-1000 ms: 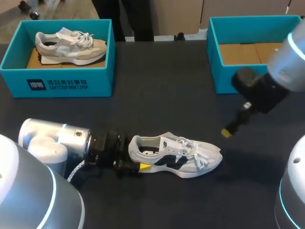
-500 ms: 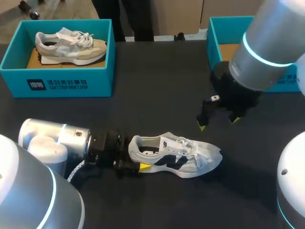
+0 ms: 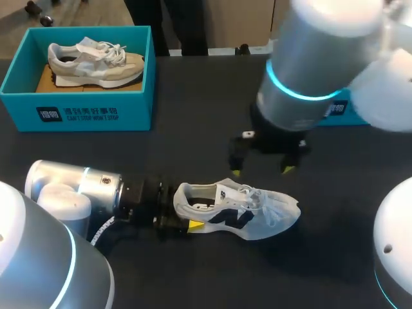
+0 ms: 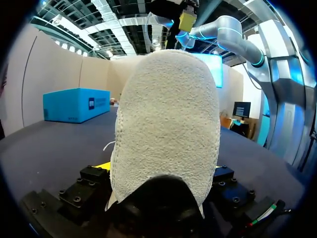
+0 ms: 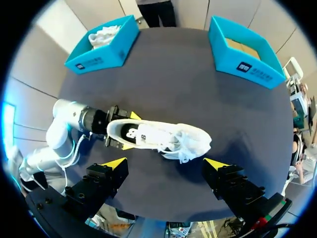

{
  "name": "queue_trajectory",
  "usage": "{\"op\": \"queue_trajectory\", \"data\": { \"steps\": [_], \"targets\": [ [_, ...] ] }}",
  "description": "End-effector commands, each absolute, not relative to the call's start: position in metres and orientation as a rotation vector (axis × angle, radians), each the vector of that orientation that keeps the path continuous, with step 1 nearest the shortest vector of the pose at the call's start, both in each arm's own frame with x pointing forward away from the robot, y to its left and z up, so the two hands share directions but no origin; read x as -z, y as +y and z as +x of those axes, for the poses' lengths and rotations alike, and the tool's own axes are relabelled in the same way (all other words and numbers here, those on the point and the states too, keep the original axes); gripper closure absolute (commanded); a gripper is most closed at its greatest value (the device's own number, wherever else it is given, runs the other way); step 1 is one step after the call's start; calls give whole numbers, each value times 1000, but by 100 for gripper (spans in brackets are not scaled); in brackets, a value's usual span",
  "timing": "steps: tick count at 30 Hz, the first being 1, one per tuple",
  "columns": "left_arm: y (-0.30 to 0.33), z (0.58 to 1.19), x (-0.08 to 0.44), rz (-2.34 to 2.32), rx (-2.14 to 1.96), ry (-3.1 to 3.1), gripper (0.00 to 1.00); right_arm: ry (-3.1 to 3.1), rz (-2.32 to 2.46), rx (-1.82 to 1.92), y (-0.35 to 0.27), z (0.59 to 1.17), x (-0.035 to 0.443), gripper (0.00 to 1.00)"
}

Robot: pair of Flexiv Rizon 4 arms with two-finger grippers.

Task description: Take the shoe out of the shoebox, open the shoe tongue, remove and reinsert the insole, then place the shoe into the shoebox

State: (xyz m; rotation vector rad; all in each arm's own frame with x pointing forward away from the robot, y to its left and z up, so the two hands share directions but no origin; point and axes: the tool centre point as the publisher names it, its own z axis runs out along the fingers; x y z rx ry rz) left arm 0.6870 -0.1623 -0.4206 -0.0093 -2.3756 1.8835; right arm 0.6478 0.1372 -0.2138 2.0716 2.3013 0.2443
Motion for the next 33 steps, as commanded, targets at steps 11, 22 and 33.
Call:
{"op": "queue_trajectory", "data": {
  "steps": [11, 22, 33],
  "targets": [
    [-165, 687, 422, -7, -1884, -2378, 100, 2091, 1966, 235, 190, 655, 228, 0],
    [-165, 687, 422, -7, -1884, -2378, 100, 1838, 1995, 428, 231, 664, 257, 0],
    [-165, 687, 422, -7, -1884, -2378, 100, 1722, 1985, 499, 238, 661, 288, 0]
  ]
}}
